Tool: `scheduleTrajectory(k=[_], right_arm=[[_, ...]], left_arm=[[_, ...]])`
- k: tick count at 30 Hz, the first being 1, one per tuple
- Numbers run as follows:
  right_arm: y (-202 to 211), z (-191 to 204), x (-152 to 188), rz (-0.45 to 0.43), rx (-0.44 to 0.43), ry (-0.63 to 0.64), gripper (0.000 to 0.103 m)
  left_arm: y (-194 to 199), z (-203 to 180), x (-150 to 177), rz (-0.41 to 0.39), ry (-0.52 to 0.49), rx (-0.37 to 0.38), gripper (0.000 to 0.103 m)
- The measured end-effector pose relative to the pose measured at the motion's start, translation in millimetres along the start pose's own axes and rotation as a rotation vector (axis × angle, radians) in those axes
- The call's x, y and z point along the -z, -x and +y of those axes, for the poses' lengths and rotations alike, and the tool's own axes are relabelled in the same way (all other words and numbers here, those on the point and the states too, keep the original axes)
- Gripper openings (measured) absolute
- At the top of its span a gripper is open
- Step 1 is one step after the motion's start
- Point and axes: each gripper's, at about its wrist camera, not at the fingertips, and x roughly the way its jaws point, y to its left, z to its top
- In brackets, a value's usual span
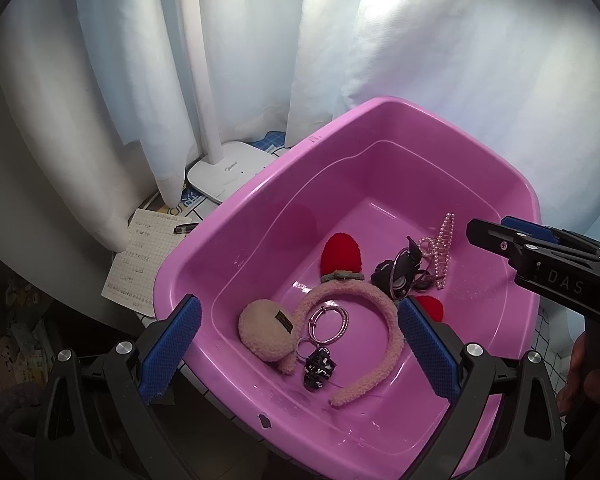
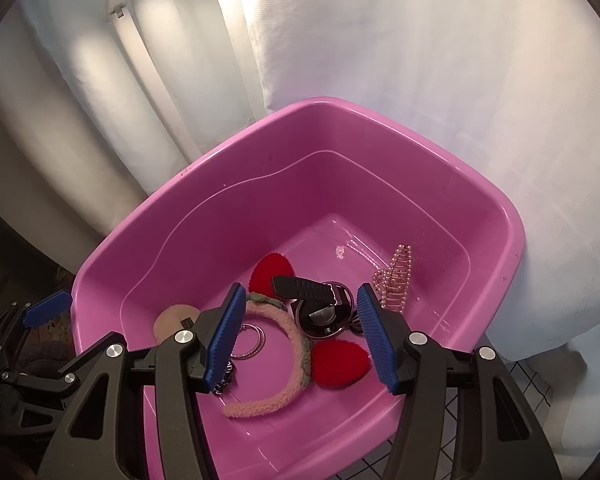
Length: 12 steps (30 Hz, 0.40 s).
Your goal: Organize jewelry
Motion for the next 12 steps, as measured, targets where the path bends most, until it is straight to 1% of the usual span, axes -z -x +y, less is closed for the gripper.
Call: scheduleTrajectory(k=[12], right_arm=[[3.7,0.3,3.0,-0.001,-0.005,0.001,0.056]], left_arm=[[-1.4,4.5,1.9,0.023,0.012,-0.003,0.097]])
